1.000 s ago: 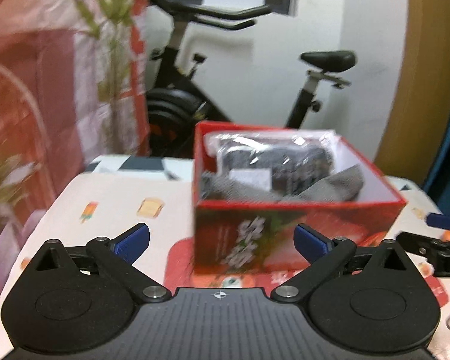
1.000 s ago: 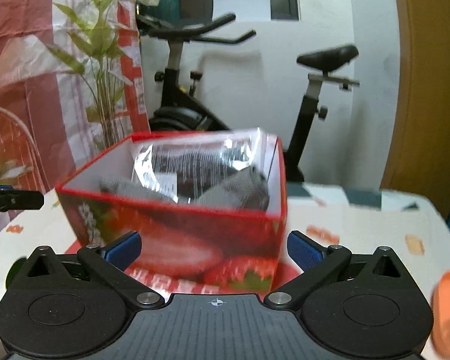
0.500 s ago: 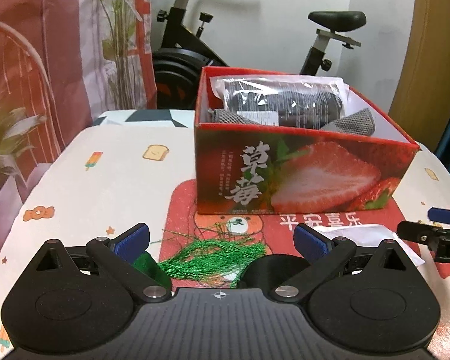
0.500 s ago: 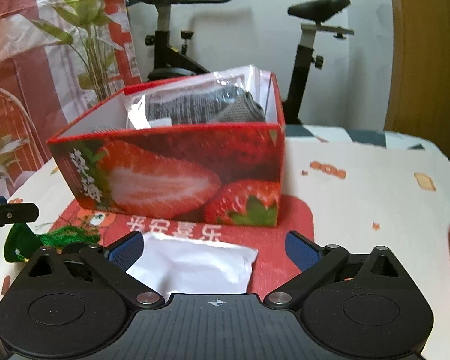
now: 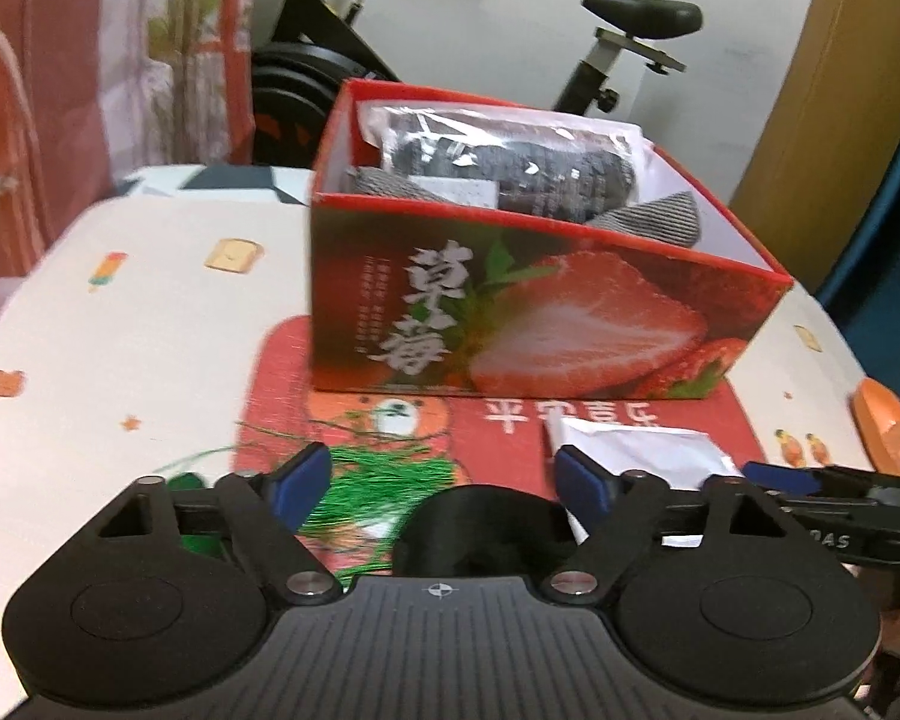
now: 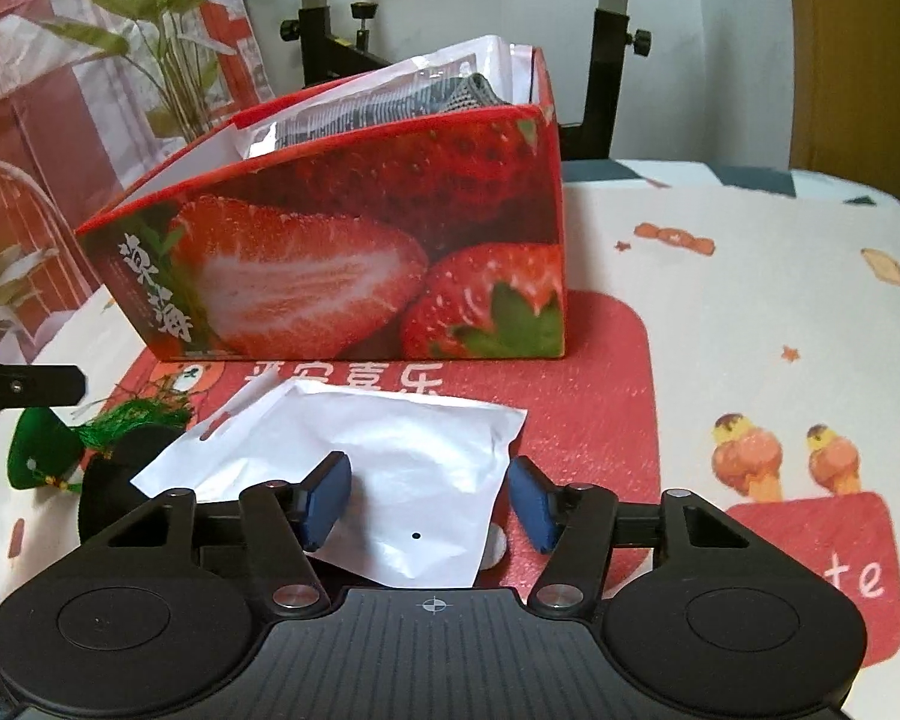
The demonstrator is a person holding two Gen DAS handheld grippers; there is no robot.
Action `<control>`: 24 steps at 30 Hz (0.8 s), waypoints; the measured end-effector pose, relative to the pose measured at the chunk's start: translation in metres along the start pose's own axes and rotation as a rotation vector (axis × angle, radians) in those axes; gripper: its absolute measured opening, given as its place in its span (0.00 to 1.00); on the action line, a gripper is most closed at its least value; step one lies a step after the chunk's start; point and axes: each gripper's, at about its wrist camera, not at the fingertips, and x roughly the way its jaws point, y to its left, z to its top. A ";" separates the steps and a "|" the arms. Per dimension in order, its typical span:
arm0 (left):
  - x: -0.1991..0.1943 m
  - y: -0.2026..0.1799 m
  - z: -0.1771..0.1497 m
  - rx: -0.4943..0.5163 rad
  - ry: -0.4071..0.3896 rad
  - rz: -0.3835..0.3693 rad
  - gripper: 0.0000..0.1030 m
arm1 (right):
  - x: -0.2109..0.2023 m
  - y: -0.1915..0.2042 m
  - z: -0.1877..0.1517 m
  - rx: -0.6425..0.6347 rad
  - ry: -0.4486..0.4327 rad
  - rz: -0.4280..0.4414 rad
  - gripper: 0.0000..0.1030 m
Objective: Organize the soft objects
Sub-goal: 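Move the right gripper to the white paper packet and grasp it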
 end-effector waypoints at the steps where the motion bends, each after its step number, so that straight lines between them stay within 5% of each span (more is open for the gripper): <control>1: 0.003 -0.001 0.001 -0.003 0.007 -0.018 0.76 | 0.001 -0.001 0.000 0.003 0.002 0.006 0.52; 5: 0.015 -0.007 0.007 -0.009 0.041 -0.087 0.74 | 0.005 -0.002 0.000 0.008 0.014 0.014 0.52; 9: 0.034 -0.018 0.011 -0.001 0.072 -0.150 0.49 | 0.007 -0.005 -0.001 0.020 0.017 0.021 0.52; 24: 0.095 -0.045 0.001 -0.040 0.183 -0.294 0.42 | 0.012 -0.010 -0.001 0.044 0.028 0.048 0.52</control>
